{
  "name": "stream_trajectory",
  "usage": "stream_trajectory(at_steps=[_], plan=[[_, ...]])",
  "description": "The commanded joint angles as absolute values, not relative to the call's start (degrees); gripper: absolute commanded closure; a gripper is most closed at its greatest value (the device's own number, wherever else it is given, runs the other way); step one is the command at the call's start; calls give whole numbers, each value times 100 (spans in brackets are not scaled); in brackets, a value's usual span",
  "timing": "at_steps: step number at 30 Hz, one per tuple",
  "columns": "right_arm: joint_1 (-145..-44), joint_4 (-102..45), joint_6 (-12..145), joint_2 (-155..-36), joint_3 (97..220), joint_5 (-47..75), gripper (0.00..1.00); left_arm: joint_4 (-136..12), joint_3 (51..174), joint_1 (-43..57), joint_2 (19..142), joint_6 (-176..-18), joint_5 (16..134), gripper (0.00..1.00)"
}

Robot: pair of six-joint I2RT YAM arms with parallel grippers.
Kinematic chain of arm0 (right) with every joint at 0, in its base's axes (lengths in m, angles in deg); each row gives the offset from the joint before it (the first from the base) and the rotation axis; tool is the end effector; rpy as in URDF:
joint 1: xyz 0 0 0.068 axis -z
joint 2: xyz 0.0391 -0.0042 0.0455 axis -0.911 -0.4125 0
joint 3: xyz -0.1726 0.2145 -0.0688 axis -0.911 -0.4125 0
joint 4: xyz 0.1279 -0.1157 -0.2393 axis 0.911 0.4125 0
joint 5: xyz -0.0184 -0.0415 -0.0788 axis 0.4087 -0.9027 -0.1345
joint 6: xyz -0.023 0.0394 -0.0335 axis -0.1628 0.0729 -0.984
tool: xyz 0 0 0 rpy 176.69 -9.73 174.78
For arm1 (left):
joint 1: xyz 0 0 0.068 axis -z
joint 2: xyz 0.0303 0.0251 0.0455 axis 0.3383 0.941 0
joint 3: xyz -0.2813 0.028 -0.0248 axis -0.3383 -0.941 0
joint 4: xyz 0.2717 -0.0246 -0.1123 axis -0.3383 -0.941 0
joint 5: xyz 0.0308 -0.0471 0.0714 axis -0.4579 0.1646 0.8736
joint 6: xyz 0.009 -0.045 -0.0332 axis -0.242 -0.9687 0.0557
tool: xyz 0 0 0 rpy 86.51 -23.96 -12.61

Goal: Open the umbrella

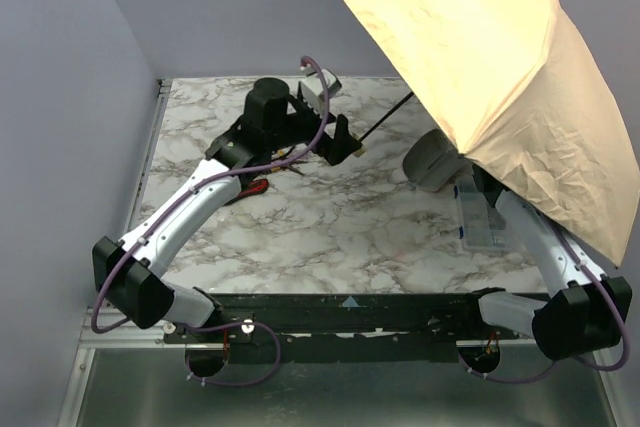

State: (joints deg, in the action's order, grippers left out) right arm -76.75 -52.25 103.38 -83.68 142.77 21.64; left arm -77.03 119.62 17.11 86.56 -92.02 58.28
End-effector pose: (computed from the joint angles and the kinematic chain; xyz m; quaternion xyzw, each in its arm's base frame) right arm 0.3100 0.0712 0.4102 0.0746 0.6170 0.4296 0.6551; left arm 0.2838 -0.2341 0.4074 0.3279 0.7131 -0.3824 0.4877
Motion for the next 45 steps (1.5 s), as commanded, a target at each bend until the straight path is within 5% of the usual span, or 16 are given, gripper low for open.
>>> stream_trajectory(at_steps=[1, 21, 24, 28, 45], plan=[[-7621, -4928, 9832, -7960, 13974, 1313, 100, -8168, 11717, 1117, 8061, -9204, 5839, 1], [-6692, -5239, 9140, -8859, 13204, 3075, 99, -8883, 10329, -270, 7040, -8530, 6407, 1], [-6689, -5258, 9076, -8906, 13131, 3174, 66, -8869, 10266, -409, 7021, -8580, 6440, 1], [-6694, -5236, 9003, -8870, 12954, 3251, 42, -8929, 10203, -524, 7063, -8618, 6462, 2], [-6711, -3971, 8143, -7770, 11619, 4025, 6, -8938, 9754, -815, 6985, -8594, 6448, 1]])
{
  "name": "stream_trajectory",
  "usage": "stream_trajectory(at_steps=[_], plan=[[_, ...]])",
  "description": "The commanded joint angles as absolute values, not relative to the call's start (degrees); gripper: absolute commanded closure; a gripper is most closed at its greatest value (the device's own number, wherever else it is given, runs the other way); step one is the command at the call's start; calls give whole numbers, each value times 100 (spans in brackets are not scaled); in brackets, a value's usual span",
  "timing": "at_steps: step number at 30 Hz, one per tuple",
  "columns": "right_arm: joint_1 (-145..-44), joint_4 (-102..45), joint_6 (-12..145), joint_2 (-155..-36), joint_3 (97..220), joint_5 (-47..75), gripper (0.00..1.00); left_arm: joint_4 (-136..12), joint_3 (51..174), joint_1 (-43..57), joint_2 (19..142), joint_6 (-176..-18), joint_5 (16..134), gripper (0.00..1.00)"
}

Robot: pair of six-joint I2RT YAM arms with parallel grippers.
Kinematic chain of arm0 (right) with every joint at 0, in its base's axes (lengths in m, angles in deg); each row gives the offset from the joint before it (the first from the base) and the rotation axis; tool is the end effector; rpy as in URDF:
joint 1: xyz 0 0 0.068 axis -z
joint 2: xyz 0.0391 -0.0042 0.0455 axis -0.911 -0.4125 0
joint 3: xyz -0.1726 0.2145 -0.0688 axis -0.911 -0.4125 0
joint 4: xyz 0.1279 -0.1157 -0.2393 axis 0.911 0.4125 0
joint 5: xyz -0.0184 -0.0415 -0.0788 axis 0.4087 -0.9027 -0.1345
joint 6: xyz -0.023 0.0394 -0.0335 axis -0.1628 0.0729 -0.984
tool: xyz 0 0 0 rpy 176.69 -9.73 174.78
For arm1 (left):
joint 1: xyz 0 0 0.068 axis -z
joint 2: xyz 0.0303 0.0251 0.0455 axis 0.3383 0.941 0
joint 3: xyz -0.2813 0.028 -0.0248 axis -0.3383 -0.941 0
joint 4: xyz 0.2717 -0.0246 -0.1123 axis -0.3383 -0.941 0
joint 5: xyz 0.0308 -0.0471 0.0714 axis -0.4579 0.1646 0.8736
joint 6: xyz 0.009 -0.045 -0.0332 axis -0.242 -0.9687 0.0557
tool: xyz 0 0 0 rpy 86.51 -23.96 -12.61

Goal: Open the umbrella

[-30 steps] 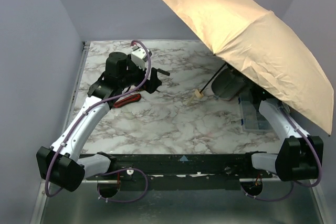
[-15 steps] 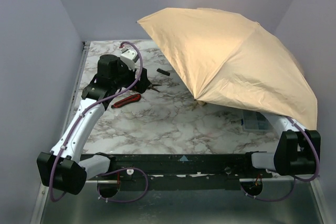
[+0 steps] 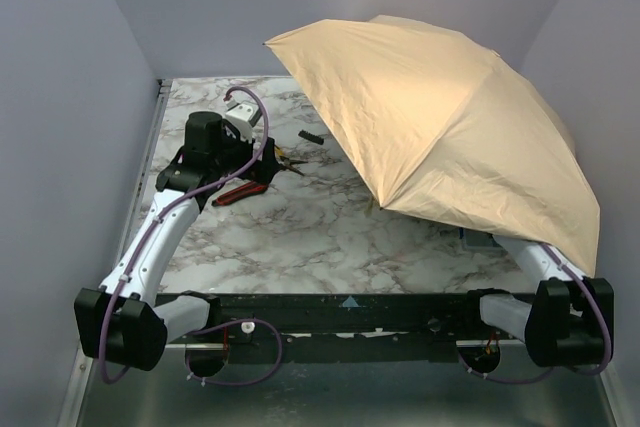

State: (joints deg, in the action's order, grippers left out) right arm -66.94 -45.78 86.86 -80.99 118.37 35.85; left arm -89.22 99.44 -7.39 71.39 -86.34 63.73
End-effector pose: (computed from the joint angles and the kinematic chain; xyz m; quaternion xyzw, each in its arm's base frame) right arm 0.2858 0.0257 0.2446 0.0219 0.7807 0.3380 0.5252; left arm 0.2795 -0.0751 0.3314 0.1657 0.8499 -0.2054 0.4561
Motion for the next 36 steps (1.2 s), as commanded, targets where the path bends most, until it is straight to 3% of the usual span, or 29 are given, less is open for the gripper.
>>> stream_trajectory(at_steps=[1, 22, 25, 31, 36], plan=[[-6725, -3844, 7954, -7689, 11574, 4068, 5, -8938, 9710, -832, 6958, -8587, 6461, 1], [-6845, -708, 1257, -6283, 10673, 4415, 0, -9074, 9009, -914, 6280, -8063, 6620, 1], [-6846, -1073, 1835, -6286, 10721, 4449, 0, -9128, 9011, -918, 6235, -7979, 6539, 2], [-6844, -3103, 5792, -6694, 11141, 3853, 0, -9156, 9108, -914, 6245, -7923, 6479, 1], [-6844, -4455, 7666, -7194, 11302, 2934, 0, -9143, 9152, -916, 6275, -7965, 6461, 2]])
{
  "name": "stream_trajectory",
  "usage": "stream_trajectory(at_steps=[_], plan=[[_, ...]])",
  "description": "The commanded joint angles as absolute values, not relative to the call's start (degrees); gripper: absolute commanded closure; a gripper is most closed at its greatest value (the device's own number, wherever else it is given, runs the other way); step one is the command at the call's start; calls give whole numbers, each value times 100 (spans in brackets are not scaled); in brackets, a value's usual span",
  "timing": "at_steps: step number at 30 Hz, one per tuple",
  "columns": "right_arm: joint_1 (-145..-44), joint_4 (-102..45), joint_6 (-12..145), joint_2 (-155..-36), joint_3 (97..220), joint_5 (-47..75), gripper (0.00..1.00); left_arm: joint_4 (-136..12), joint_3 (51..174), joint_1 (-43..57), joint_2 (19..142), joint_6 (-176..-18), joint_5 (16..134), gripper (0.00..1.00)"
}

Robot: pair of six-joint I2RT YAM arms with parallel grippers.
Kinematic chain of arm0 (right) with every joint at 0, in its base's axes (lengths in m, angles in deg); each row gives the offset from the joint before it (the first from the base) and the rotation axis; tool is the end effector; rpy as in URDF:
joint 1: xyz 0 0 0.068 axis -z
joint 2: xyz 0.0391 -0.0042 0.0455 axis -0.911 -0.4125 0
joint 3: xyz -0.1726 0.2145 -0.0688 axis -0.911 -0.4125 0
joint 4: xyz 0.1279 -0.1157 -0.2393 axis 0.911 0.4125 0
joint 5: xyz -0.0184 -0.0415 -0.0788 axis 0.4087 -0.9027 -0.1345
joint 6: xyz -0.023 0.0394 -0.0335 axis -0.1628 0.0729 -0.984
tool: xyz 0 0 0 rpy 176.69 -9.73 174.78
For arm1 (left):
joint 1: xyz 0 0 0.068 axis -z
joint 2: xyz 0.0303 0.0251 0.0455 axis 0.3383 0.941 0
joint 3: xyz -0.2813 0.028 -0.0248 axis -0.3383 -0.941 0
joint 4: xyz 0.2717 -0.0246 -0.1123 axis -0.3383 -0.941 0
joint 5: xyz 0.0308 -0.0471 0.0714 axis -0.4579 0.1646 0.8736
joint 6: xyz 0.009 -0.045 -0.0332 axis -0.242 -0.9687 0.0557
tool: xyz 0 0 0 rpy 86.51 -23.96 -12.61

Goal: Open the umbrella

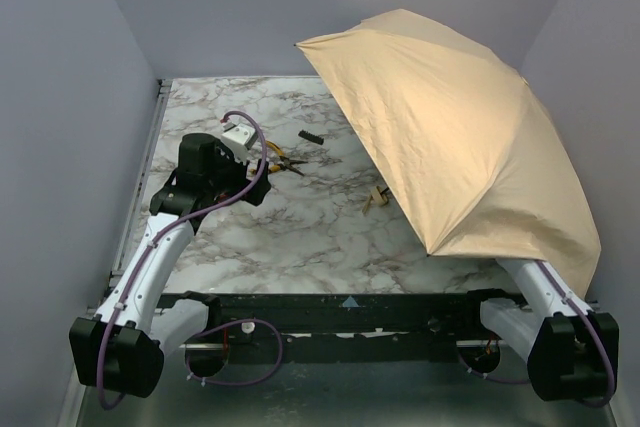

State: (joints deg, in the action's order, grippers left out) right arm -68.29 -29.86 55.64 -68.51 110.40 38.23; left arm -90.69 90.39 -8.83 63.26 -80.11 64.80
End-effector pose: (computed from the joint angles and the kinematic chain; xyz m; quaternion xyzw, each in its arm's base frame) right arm 0.2315 0.0314 0.2167 -0.1910 0.8065 0.2235 0.5130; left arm 0.2456 -0.0604 0.3046 0.1953 0.8543 -0.1671 0.4518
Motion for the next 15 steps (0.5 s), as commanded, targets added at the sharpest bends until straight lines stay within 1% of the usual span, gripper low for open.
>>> stream_trajectory(at_steps=[1, 4, 6, 8, 10, 12, 13, 15], plan=[[-6848, -4568, 7891, -7386, 11380, 2820, 1, -9133, 9163, -914, 6284, -7988, 6461, 1], [-6842, -4739, 8207, -8087, 11722, 2745, 8, -9129, 9224, -922, 6300, -8108, 6515, 1], [-6852, -4985, 8471, -8445, 11858, 2508, 16, -9180, 9335, -929, 6296, -8205, 6475, 1], [-6854, -5219, 8519, -8794, 12009, 2518, 34, -9245, 9450, -940, 6254, -8273, 6358, 1], [-6868, -5218, 8487, -9060, 12248, 2690, 69, -9337, 9535, -949, 6133, -8239, 6227, 1], [-6989, -5223, 8337, -9072, 12412, 2880, 94, -9431, 9508, -949, 5937, -8039, 6074, 1], [-7140, -5245, 8245, -9024, 12458, 2893, 99, -9450, 9437, -949, 5827, -7930, 6009, 2], [-7527, -5214, 7868, -8897, 12566, 2867, 100, -9494, 9210, -949, 5565, -7651, 5882, 2]])
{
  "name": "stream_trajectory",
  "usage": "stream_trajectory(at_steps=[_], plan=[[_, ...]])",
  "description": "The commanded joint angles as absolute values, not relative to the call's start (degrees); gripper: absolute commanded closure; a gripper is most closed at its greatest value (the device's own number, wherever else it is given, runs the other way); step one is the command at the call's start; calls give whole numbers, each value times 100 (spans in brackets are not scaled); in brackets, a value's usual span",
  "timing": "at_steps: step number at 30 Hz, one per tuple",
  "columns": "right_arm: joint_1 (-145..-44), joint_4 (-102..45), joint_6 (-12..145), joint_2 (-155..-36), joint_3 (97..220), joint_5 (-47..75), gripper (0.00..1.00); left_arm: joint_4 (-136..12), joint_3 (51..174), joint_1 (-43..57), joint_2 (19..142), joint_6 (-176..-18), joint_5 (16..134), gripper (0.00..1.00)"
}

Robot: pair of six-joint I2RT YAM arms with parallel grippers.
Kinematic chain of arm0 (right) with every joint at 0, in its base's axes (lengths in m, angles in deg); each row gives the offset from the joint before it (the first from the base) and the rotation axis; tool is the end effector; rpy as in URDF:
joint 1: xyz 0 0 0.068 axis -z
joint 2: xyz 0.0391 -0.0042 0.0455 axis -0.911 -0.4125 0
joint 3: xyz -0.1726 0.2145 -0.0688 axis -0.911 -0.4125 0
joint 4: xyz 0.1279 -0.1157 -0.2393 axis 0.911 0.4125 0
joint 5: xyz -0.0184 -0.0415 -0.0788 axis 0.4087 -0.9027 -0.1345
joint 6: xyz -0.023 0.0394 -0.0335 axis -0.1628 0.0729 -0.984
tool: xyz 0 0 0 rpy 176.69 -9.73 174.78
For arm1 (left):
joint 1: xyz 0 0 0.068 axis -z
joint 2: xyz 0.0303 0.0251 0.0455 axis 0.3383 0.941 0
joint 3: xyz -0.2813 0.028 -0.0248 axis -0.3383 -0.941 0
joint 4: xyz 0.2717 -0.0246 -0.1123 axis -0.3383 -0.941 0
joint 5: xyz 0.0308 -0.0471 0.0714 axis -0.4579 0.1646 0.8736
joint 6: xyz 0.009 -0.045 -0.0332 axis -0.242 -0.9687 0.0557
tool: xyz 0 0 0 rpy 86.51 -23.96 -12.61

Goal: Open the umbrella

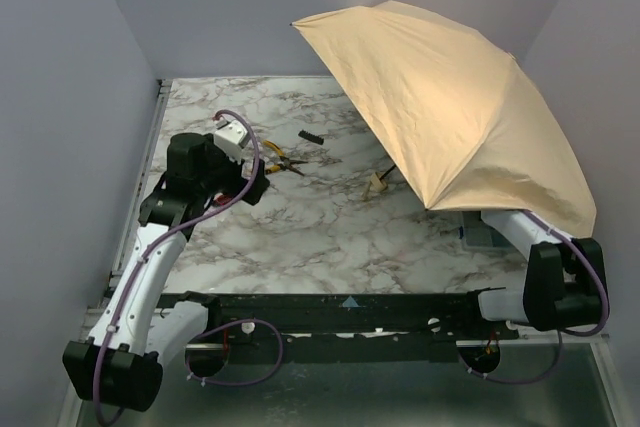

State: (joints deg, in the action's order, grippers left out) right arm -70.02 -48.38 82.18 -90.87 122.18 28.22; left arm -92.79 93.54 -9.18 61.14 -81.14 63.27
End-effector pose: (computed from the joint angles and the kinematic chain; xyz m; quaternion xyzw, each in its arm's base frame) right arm 0.3181 0.0389 0.2246 0.0174 0.8024 0.2805 0.5265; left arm 0.2373 -0.0583 0.3306 0.1934 0.8404 -0.1805 0.4731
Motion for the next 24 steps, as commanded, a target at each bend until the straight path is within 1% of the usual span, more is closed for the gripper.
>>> stream_trajectory(at_steps=[1, 5, 9, 11, 12, 15, 16, 18, 19, 21, 22, 24], plan=[[-7814, -5089, 7583, -8854, 12670, 2775, 100, -9543, 9078, -949, 5438, -7479, 5832, 2], [-8618, -4747, 6867, -8913, 13011, 2180, 100, -9733, 8669, -949, 5044, -7073, 5877, 3], [-8725, -4592, 7055, -9321, 13313, 2160, 100, -9806, 8466, -949, 4821, -7039, 6115, 3], [-8728, -4328, 7180, -9502, 13471, 1930, 100, -9834, 8445, -951, 4810, -7138, 6264, 3], [-8734, -4086, 7228, -9506, 13533, 1800, 98, -9875, 8472, -954, 4824, -7194, 6325, 3], [-8728, -4100, 7630, -8827, 13058, 1313, 77, -9850, 8494, -958, 4777, -7351, 6353, 3], [-8735, -4266, 7815, -8505, 12731, 1209, 68, -9814, 8494, -958, 4755, -7398, 6329, 2], [-8735, -4370, 8137, -7857, 12297, 1002, 44, -9748, 8496, -958, 4758, -7502, 6291, 2], [-8734, -4350, 8268, -7602, 12134, 841, 38, -9729, 8502, -966, 4774, -7536, 6283, 2], [-8732, -4296, 8330, -7368, 11922, 225, 28, -9702, 8511, -975, 4823, -7571, 6271, 2], [-8728, -4323, 8360, -7370, 11840, -239, 25, -9693, 8520, -979, 4850, -7580, 6260, 2], [-8726, -4172, 8462, -7611, 11844, -1072, 27, -9676, 8568, -984, 4955, -7572, 6189, 2]])
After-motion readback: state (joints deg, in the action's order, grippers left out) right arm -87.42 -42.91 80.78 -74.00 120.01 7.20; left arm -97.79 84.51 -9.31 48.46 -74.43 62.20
